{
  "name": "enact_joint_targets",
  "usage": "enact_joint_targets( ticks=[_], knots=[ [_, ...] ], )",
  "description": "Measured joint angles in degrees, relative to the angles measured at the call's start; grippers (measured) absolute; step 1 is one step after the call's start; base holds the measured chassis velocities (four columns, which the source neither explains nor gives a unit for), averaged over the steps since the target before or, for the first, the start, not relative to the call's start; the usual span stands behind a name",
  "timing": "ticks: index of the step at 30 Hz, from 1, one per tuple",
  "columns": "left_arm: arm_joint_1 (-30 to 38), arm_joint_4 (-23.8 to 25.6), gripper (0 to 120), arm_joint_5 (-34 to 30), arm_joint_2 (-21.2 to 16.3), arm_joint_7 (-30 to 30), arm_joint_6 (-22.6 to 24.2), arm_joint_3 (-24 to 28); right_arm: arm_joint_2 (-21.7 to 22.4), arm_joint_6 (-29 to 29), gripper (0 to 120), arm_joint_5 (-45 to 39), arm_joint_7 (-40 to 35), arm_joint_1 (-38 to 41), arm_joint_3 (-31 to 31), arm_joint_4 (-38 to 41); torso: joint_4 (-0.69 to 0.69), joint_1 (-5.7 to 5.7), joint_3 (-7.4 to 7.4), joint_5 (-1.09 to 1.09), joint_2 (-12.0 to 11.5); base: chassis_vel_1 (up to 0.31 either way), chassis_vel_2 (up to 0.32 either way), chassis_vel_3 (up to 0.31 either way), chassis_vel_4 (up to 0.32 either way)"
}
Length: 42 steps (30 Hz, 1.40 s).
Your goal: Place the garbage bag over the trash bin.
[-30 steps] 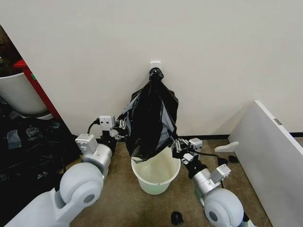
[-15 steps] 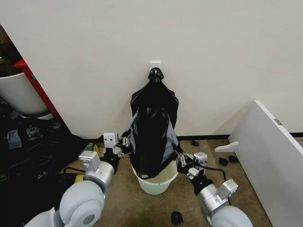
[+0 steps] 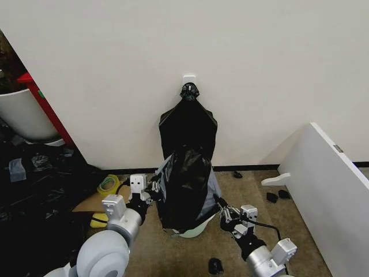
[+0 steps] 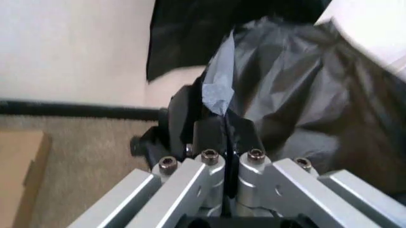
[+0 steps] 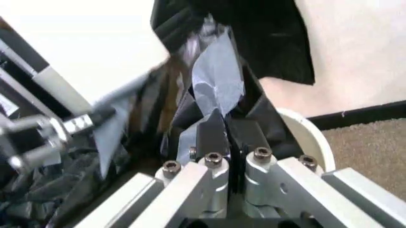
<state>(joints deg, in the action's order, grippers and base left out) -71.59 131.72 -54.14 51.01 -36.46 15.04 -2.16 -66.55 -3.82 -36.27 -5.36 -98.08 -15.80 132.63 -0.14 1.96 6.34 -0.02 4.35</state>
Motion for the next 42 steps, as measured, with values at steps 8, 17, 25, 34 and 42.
enact_joint_targets(
  ticks=[8, 17, 25, 34, 42],
  knots=[
    [4.71, -10.79, 0, 1.79, 5.3, 0.56, -0.78, 2.94, -3.03, 0.9, 0, 0.75, -0.55, 8.46, 1.73, -11.11, 0.0, 0.0, 0.01, 0.0, 0.0, 0.0, 0.0, 0.0, 0.0],
    [1.71, -12.6, 0, 3.72, 5.87, 0.94, -1.61, 2.42, -2.37, -1.14, 0, 2.39, -4.22, 6.45, -0.1, -14.23, 0.0, 0.0, 0.01, -0.01, 0.0, 0.0, 0.0, 0.0, 0.0],
    [-1.47, -13.66, 0, 4.4, 4.69, 0.98, -1.74, -0.01, -1.18, -6.84, 0, 3.41, -7.22, 3.21, -1.74, -13.21, 0.0, 0.0, 0.0, -0.02, 0.0, 0.0, 0.0, 0.0, 0.0],
    [-3.24, -14.32, 0, 4.74, 3.34, 0.97, -0.85, -1.13, -0.5, -10.46, 0, 5.62, -7.71, 2.62, -1.06, -12.26, 0.0, 0.0, 0.0, -0.01, 0.0, 0.0, 0.0, 0.0, 0.0],
    [-4.38, -14.95, 0, 5.76, 1.23, 2.09, -0.47, -1.23, 0.39, -11.45, 0, 12.51, -5.39, 0.66, -0.06, -12.92, 0.0, 0.0, 0.0, -0.01, 0.0, 0.0, 0.0, 0.0, 0.0]
  ],
)
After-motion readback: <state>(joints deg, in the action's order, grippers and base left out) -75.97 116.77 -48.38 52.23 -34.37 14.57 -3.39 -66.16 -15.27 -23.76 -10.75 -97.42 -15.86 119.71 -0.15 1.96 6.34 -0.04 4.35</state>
